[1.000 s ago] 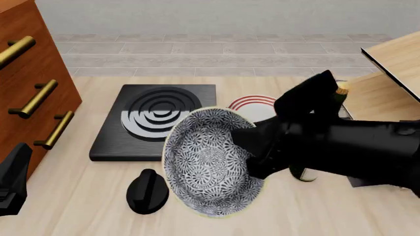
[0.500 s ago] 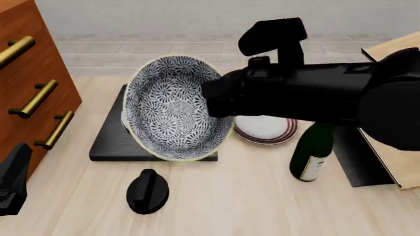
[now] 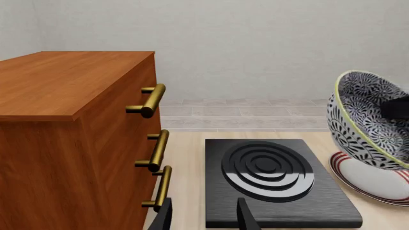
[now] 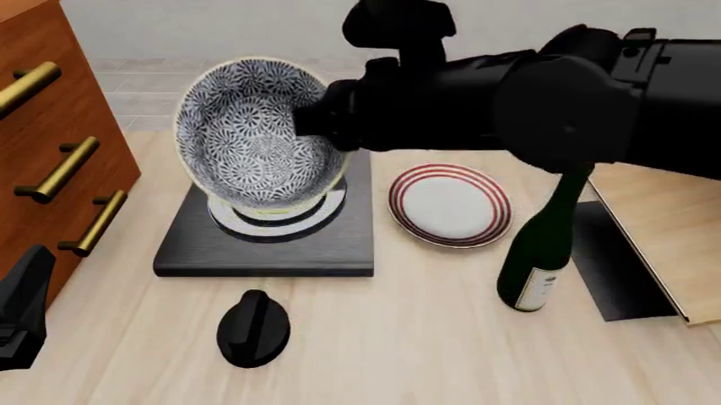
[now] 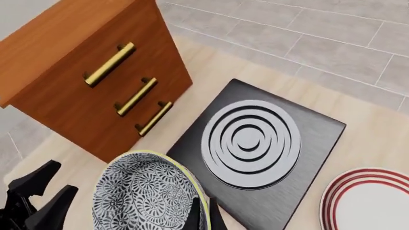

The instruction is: Put the bowl on the stove.

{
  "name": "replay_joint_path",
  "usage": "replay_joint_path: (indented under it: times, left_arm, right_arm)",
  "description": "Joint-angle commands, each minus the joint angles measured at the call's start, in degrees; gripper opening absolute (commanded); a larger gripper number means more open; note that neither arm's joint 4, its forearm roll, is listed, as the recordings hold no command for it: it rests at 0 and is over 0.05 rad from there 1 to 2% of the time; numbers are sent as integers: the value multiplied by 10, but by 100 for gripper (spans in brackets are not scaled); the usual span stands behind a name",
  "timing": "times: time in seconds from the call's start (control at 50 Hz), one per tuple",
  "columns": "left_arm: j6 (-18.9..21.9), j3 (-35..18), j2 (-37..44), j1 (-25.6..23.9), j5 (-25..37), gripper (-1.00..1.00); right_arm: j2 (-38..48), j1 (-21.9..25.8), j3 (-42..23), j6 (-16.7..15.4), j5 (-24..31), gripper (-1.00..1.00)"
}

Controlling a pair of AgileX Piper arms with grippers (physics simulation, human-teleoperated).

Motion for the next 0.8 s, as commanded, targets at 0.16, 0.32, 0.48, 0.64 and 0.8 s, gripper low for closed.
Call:
replay_joint_path:
  times: [0.16,0.32,0.48,0.64,0.8]
  left_arm:
    - [0,0,0,0,0,100]
    - [0,0,0,0,0,100]
    - [0,0,0,0,0,100]
    - [0,0,0,0,0,100]
    - [0,0,0,0,0,100]
  right_arm:
    - [103,-27,-100,22,25,-100]
    - [144,-44,-144,23,37,-100]
    - [184,-59,-183,31,44,-100]
    - [208,-62,-206,41,47,-100]
    - [247,-73,-231,43,46,-100]
